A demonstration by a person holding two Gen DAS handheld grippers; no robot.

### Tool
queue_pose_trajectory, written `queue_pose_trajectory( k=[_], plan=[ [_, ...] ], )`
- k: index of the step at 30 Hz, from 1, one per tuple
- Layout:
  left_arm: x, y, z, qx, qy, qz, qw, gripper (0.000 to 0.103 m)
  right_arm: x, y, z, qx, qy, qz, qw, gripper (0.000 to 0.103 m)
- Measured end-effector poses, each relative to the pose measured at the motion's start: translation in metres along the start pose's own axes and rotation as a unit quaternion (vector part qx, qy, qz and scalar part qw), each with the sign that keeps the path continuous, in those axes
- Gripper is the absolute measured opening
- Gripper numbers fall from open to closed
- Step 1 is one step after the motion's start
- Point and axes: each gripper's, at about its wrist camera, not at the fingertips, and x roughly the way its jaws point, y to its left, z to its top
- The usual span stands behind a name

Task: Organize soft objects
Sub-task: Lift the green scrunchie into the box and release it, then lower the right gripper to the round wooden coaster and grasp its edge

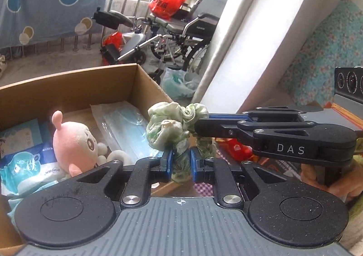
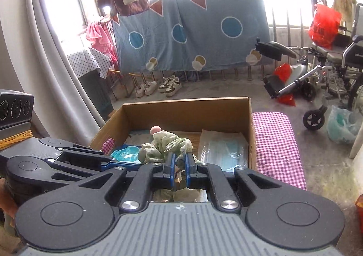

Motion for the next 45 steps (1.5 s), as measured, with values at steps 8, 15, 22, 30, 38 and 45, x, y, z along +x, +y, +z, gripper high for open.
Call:
queue_pose_trajectory(
  k=[8,15,22,30,38,45],
  plan=[
    [0.071,0.023,0.007,-0.029,0.067,0.019,0.9972,0.015,0.07,-0.035,-0.002,-0.011,0.1,-0.018,0.995,0.01],
    [0.107,0.043,-0.002,-0.068,0.138,0.01,0.988,0.033,0.093,-0.043,-0.01,-0.035,0.153,-0.055,0.986,0.013],
    [0.108,0.05,-0.004,-0.086,0.144,0.007,0.9857,0.069,0.086,-0.05,-0.007,-0.029,0.146,-0.072,0.986,0.014],
    [0.074,0.048,-0.003,-0.084,0.105,0.022,0.9907,0.098,0.052,-0.046,-0.004,0.005,0.104,-0.064,0.992,0.014],
    [-0.003,0.035,-0.03,-0.039,0.058,0.035,0.997,0.102,-0.011,-0.031,-0.019,0.078,0.04,0.004,0.996,0.015],
    [-0.008,0.025,-0.087,0.013,0.099,0.067,0.9927,0.1,0.005,-0.019,-0.07,0.152,0.099,0.079,0.98,0.015]
  ],
)
